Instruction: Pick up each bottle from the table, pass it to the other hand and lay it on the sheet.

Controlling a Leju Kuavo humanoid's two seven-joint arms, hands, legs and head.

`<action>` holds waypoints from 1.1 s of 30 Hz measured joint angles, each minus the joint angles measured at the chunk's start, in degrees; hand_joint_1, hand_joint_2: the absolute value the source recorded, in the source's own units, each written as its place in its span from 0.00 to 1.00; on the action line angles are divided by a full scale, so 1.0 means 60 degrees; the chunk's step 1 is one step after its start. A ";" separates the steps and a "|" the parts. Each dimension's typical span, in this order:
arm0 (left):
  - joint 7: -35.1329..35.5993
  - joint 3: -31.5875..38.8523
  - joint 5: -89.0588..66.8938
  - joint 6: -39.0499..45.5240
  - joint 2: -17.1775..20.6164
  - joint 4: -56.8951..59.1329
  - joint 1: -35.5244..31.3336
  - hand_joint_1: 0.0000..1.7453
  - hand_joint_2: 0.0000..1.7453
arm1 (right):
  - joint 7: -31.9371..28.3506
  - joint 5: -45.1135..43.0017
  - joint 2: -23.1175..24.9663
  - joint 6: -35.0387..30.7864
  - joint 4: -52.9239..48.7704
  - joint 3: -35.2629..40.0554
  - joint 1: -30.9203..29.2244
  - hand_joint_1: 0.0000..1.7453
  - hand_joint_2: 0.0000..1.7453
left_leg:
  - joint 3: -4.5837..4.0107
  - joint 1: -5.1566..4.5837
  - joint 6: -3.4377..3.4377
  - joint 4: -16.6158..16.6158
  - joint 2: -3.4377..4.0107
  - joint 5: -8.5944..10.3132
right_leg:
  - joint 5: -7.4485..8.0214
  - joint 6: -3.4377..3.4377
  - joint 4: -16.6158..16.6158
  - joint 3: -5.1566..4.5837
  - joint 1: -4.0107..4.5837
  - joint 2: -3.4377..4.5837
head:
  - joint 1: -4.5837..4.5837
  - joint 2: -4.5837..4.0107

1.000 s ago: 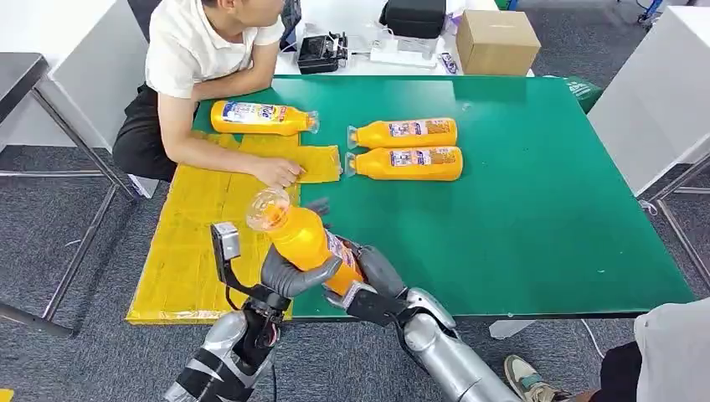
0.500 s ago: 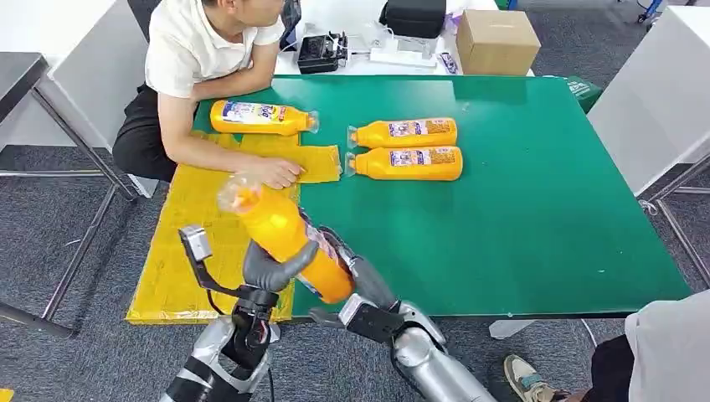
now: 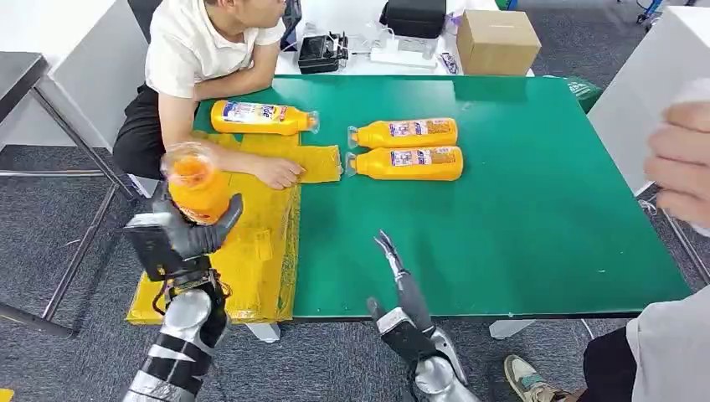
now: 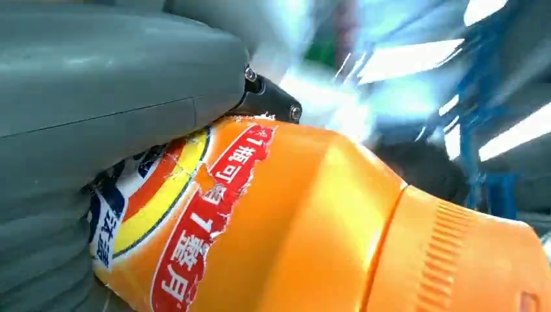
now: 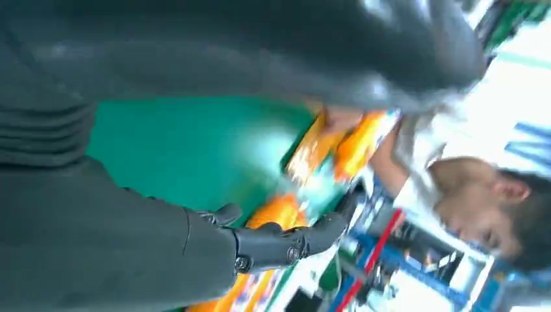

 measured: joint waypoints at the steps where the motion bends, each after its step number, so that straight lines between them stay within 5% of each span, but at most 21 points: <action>1: 0.0095 0.0299 -0.2084 0.0210 -0.0007 0.0262 -0.0103 1.00 1.00 | 0.0000 -0.0070 -0.0018 0.0055 -0.0026 -0.0164 0.0001 0.00 0.00 | 0.0001 0.0000 0.0002 0.0000 -0.0002 0.0002 | 0.0000 0.0000 0.0000 0.0000 0.0000 -0.0001 | 0.0000 0.0000; 5: 0.0065 0.1484 -0.6898 0.0323 -0.0160 0.1222 -0.0447 1.00 1.00 | -0.0004 -0.0407 -0.0040 0.0389 -0.0109 -0.0480 -0.0023 0.00 0.00 | 0.0006 0.0001 0.0001 0.0000 0.0010 0.0003 | 0.0004 -0.0002 0.0000 0.0001 0.0002 0.0003 | -0.0004 0.0000; 24: 0.3162 0.1427 -0.8007 -0.1838 -0.0142 0.7894 -0.3592 1.00 1.00 | -0.0011 -0.1556 0.0332 0.1075 -0.0186 -0.0203 -0.0132 0.00 0.00 | 0.0000 0.0004 0.0004 0.0000 0.0008 0.0013 | 0.0003 0.0000 0.0004 0.0003 0.0004 0.0001 | 0.0000 0.0000; 25: 0.3290 0.1383 -0.8081 -0.1966 -0.0135 0.8050 -0.3674 0.69 1.00 | -0.0011 -0.1574 0.0332 0.1053 -0.0186 -0.0181 -0.0133 0.00 0.00 | 0.0000 0.0004 0.0004 0.0000 0.0006 0.0013 | 0.0002 0.0000 0.0004 0.0003 0.0004 0.0000 | 0.0000 0.0000; 31: 0.4039 0.1132 -0.8288 -0.3702 -0.0131 0.8734 -0.4228 0.69 1.00 | -0.0011 -0.1712 0.0335 0.1024 -0.0167 -0.0142 -0.0134 0.00 0.00 | 0.0008 0.0004 0.0004 -0.0001 0.0007 0.0012 | 0.0002 0.0000 0.0004 0.0012 0.0004 0.0000 | 0.0000 0.0000; 32: 0.4058 0.1129 -0.8277 -0.3764 -0.0131 0.8789 -0.4276 0.58 1.00 | -0.0011 -0.1712 0.0335 0.1024 -0.0164 -0.0120 -0.0134 0.00 0.00 | 0.0013 0.0004 0.0004 -0.0001 0.0007 0.0012 | 0.0002 0.0000 0.0004 0.0017 0.0004 0.0000 | 0.0000 0.0000; 33: 0.4061 0.1121 -0.8269 -0.3801 -0.0131 0.8837 -0.4308 0.25 1.00 | -0.0011 -0.1712 0.0335 0.1024 -0.0160 -0.0116 -0.0134 0.00 0.00 | 0.0016 0.0004 0.0004 -0.0001 0.0007 0.0012 | 0.0002 0.0000 0.0004 0.0020 0.0004 0.0000 | 0.0000 0.0000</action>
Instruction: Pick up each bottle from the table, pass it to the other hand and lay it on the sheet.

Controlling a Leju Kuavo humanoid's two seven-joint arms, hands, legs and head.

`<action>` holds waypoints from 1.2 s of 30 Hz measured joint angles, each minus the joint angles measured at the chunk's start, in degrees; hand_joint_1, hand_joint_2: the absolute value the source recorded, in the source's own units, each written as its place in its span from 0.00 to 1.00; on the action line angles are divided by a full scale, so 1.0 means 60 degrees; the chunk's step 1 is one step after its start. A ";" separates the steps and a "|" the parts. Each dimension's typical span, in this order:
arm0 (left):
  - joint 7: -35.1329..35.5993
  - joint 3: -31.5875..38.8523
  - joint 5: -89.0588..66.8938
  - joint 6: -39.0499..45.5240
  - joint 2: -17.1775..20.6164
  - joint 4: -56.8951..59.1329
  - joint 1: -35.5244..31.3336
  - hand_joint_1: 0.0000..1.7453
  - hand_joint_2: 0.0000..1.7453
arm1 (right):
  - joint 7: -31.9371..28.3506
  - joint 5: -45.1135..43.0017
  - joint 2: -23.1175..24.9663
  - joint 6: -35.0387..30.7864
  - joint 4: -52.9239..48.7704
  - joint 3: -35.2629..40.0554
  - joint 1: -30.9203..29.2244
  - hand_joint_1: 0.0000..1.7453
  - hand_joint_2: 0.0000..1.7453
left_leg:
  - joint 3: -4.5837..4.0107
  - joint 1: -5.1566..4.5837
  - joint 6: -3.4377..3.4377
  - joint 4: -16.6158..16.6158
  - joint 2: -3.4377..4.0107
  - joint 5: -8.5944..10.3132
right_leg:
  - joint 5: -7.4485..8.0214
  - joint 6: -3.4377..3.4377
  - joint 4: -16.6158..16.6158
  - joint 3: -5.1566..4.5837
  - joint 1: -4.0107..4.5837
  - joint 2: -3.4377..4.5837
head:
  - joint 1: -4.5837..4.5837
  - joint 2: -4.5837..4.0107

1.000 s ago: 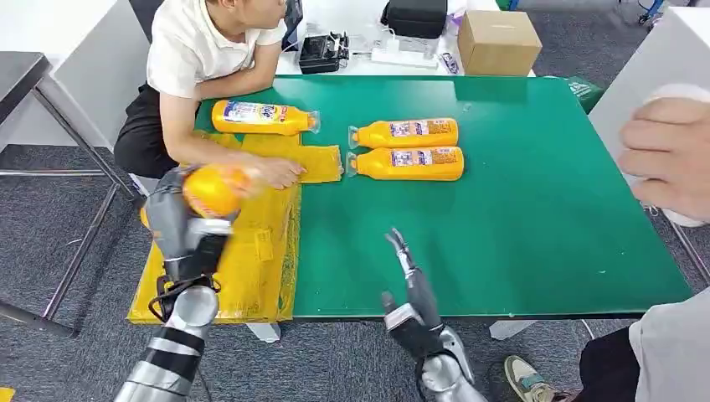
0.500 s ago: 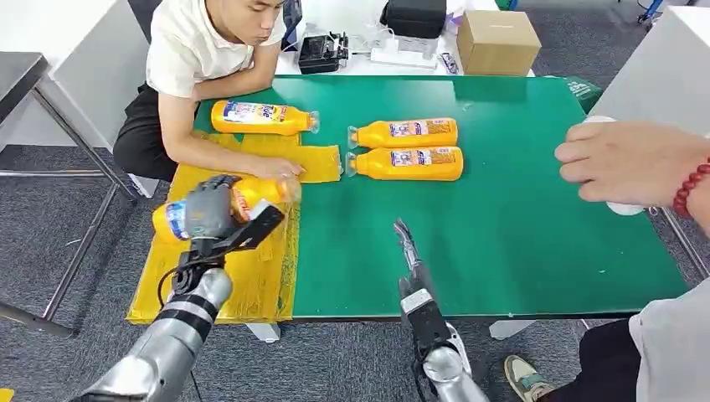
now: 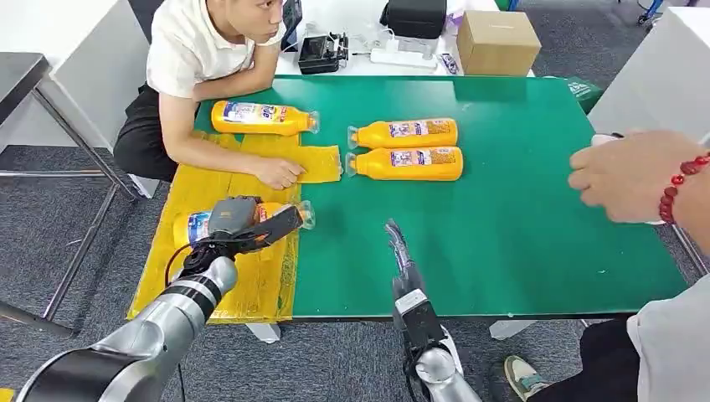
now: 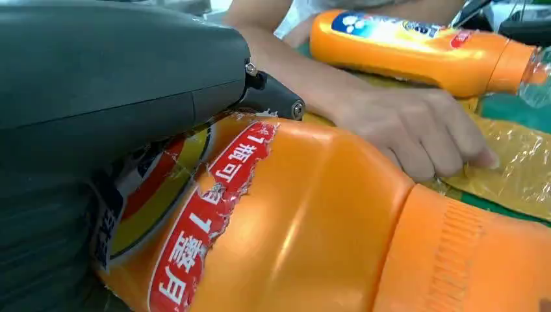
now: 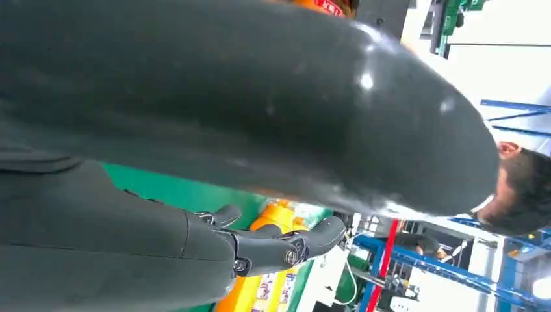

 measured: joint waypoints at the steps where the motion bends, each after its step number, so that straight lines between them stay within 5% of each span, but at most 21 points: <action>1: 0.0004 -0.0014 0.0000 -0.0014 0.0000 0.0039 -0.0016 0.08 1.00 | 0.0000 0.0000 0.0000 0.0000 0.0004 0.0000 0.0000 0.00 0.00 | 0.0003 0.0000 0.0000 0.0000 0.0000 0.0000 | 0.0000 0.0000 0.0000 0.0003 0.0000 0.0000 | 0.0000 0.0000; 3: 0.0004 -0.0036 0.0065 -0.0108 0.0000 0.0098 -0.0049 0.00 1.00 | 0.0000 -0.0004 0.0000 0.0000 0.0011 0.0003 0.0000 0.00 0.00 | 0.0007 0.0000 0.0000 0.0000 0.0000 0.0000 | 0.0000 0.0000 0.0000 0.0008 0.0000 0.0000 | 0.0000 0.0000; 4: 0.0004 -0.0036 0.0168 -0.0274 0.0000 0.0131 -0.0088 0.00 0.00 | 0.0000 -0.0007 0.0000 0.0000 0.0015 0.0004 -0.0001 0.00 0.00 | 0.0009 0.0000 0.0000 0.0000 -0.0001 0.0000 | 0.0000 0.0000 0.0000 0.0011 0.0000 0.0000 | 0.0000 0.0000; 8: -0.0168 0.0051 0.0875 -0.1250 0.0000 0.0251 -0.0141 0.00 0.00 | 0.0000 -0.0029 0.0004 0.0000 0.0055 0.0018 -0.0009 0.00 0.00 | 0.0013 0.0000 0.0000 0.0000 -0.0001 0.0000 | 0.0000 0.0000 0.0000 0.0017 0.0000 0.0000 | 0.0000 0.0000; 9: -0.0358 0.0135 0.1262 -0.1623 0.0000 0.0262 -0.0181 0.00 1.00 | 0.0000 -0.0058 0.0000 0.0000 0.0073 0.0018 -0.0009 0.00 0.00 | 0.0017 -0.0001 0.0000 0.0000 -0.0006 0.0000 | 0.0000 0.0000 0.0000 0.0023 -0.0001 -0.0002 | 0.0000 0.0000; 22: -0.2616 0.2434 0.5618 -0.6062 -0.0033 0.0207 -0.0212 0.00 1.00 | 0.0000 -0.0510 -0.0004 -0.0394 0.0215 0.0240 -0.0199 0.00 0.00 | 0.0087 -0.0001 0.0002 -0.0003 -0.0061 0.0002 | -0.0008 -0.0003 -0.0002 0.0104 0.0000 -0.0049 | 0.0000 0.0000; 36: -0.3712 0.3038 0.8568 -0.6720 -0.0149 -0.1334 0.1052 0.00 1.00 | -0.0004 -0.0456 -0.0189 -0.1062 0.0087 0.0269 -0.0050 0.00 0.00 | 0.0083 0.0000 0.0001 -0.0003 -0.0043 0.0001 | -0.0008 -0.0003 -0.0001 0.0087 0.0000 -0.0045 | 0.0000 0.0000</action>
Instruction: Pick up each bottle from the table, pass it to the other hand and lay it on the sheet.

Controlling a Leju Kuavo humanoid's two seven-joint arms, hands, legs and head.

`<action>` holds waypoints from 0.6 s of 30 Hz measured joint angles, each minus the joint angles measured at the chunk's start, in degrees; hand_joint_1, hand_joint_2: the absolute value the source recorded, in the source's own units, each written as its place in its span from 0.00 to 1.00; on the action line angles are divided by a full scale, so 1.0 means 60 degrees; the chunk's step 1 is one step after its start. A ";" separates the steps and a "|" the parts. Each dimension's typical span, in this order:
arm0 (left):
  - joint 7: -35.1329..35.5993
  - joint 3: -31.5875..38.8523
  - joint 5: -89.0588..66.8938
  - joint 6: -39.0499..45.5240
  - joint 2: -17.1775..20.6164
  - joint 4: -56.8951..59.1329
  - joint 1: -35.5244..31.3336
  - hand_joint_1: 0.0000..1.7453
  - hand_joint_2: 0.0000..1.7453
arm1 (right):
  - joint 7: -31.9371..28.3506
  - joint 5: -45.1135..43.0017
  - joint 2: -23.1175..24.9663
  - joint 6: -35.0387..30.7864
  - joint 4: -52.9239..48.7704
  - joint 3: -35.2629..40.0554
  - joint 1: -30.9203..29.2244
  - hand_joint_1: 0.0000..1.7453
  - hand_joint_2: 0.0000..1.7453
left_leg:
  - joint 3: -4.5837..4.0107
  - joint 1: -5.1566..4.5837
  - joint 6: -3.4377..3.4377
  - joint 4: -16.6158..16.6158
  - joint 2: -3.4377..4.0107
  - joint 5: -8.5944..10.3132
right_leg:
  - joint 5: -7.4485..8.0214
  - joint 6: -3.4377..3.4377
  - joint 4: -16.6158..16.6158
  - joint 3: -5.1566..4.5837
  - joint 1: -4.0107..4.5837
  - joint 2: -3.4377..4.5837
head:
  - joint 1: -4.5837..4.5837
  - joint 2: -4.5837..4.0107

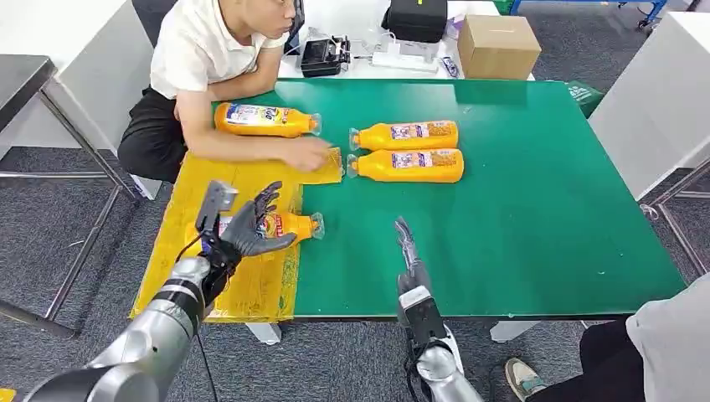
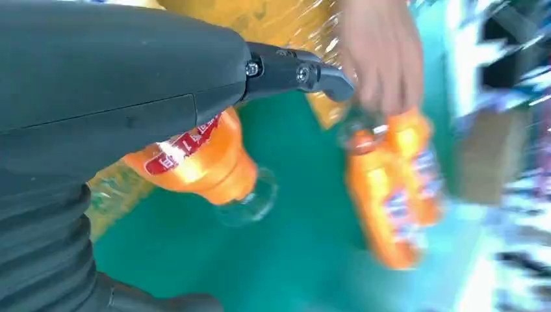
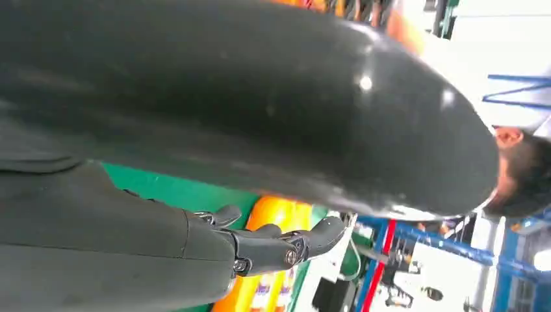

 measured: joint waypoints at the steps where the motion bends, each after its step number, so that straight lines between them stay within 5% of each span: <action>1: -0.0004 -0.0058 0.0665 0.0426 -0.0048 -0.0625 0.0400 0.00 1.00 | 0.0000 0.0121 -0.0048 -0.0297 -0.0051 0.0033 0.0057 0.00 1.00 | -0.0002 -0.0001 0.0000 0.0000 0.0007 -0.0001 | 0.0001 -0.0001 0.0000 -0.0009 -0.0001 0.0004 | 0.0004 0.0000; 6: -0.0292 -0.0937 0.2594 0.4024 -0.0306 -0.4302 0.2234 0.00 1.00 | -0.0004 0.0713 -0.0350 -0.1428 -0.0404 0.0059 0.0445 0.00 1.00 | -0.0063 -0.0001 0.0000 0.0003 -0.0002 -0.0003 | 0.0000 0.0001 -0.0001 -0.0062 -0.0001 0.0013 | 0.0007 0.0000; 10: -0.0112 -0.2304 0.3563 0.5938 -0.0190 -0.7136 0.3463 0.00 1.00 | 0.0264 0.2735 -0.0583 -0.2459 -0.0426 -0.0319 0.0588 0.00 1.00 | -0.0091 -0.0002 0.0002 0.0003 -0.0029 -0.0008 | -0.0003 0.0003 -0.0003 -0.0076 -0.0002 -0.0004 | 0.0004 0.0000; 14: -0.0984 -0.3327 0.2578 0.7336 -0.0062 -0.9148 0.4729 0.00 1.00 | 0.2268 0.6339 -0.0930 -0.2704 -0.0656 -0.1115 0.0725 0.00 1.00 | -0.0098 -0.0008 0.0001 0.0003 -0.0023 -0.0015 | -0.0004 0.0003 -0.0006 -0.0086 -0.0007 -0.0002 | 0.0000 0.0000; 18: -0.1173 -0.3949 0.1996 0.7631 0.0040 -1.0324 0.5484 0.00 1.00 | 0.3869 0.8081 -0.1528 -0.2136 -0.0678 -0.1771 0.0408 0.00 1.00 | -0.0101 -0.0016 0.0007 0.0003 -0.0029 -0.0012 | -0.0002 0.0007 -0.0008 -0.0087 -0.0015 -0.0003 | -0.0004 0.0000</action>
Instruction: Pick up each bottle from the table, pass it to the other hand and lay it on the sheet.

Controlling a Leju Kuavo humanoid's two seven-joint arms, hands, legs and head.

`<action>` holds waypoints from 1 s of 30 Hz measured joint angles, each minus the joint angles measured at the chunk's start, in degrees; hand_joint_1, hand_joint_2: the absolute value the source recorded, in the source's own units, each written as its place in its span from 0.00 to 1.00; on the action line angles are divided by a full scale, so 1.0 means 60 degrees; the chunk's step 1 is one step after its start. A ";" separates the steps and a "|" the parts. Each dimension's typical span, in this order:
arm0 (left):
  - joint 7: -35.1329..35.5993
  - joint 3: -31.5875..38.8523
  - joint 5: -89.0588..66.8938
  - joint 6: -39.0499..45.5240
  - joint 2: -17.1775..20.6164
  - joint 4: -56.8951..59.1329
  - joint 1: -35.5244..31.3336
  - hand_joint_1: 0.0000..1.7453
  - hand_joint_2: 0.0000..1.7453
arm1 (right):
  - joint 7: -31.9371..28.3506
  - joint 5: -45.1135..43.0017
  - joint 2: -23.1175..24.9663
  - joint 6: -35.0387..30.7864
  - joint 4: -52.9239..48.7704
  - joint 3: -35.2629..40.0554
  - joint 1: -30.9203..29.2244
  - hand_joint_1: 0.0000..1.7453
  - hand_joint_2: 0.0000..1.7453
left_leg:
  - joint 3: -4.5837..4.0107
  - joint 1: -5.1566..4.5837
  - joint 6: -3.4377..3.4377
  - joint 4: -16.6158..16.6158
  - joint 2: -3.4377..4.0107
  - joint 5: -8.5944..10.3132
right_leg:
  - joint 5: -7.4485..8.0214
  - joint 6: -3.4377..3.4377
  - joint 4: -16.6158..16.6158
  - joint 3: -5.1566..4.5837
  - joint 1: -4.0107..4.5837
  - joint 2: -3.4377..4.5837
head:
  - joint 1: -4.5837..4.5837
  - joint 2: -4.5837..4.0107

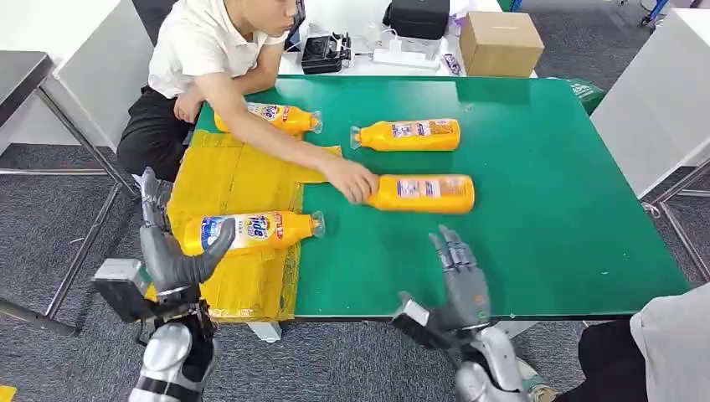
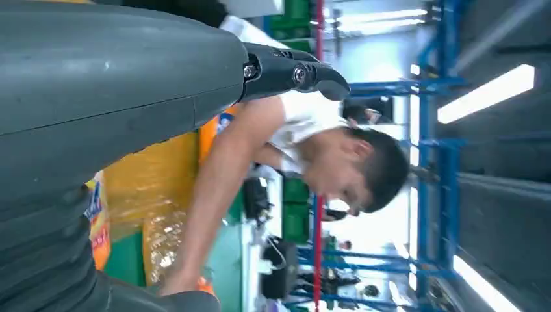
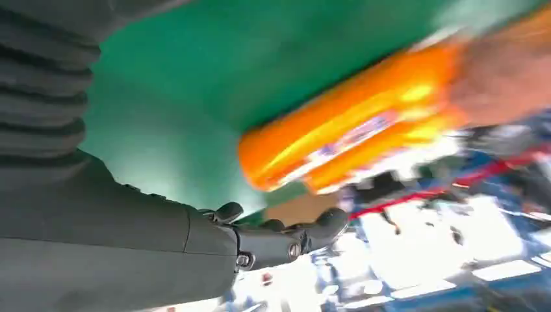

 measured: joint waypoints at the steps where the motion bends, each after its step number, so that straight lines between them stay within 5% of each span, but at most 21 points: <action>1: -0.0011 -0.0094 -0.0036 0.0029 0.0007 -0.0173 0.0092 0.00 1.00 | 0.0039 0.0079 -0.0137 0.0076 0.0029 -0.0144 -0.0110 0.00 1.00 | 0.0002 -0.0001 0.0004 0.0000 0.0001 0.0004 | 0.0002 0.0000 0.0000 0.0000 0.0000 0.0001 | 0.0004 0.0000; 23: 0.0033 -0.1049 -0.0200 -0.0354 0.0095 -0.0469 0.0261 0.00 1.00 | 0.0568 0.1191 -0.0808 0.0473 0.3698 -0.0491 -0.3031 0.00 1.00 | 0.0003 -0.0013 0.0017 0.0002 0.0016 0.0018 | 0.0013 0.0011 0.0003 0.0001 -0.0011 0.0002 | 0.0000 0.0000; 30: 0.0069 -0.1304 0.0022 -0.0452 0.0062 -0.0174 -0.0202 0.00 1.00 | 0.1064 0.1143 -0.0455 0.2132 0.5258 -0.0455 -0.4101 0.00 1.00 | 0.0004 -0.0013 0.0025 0.0002 0.0019 0.0030 | 0.0019 0.0013 0.0003 -0.0001 -0.0011 0.0001 | 0.0000 0.0000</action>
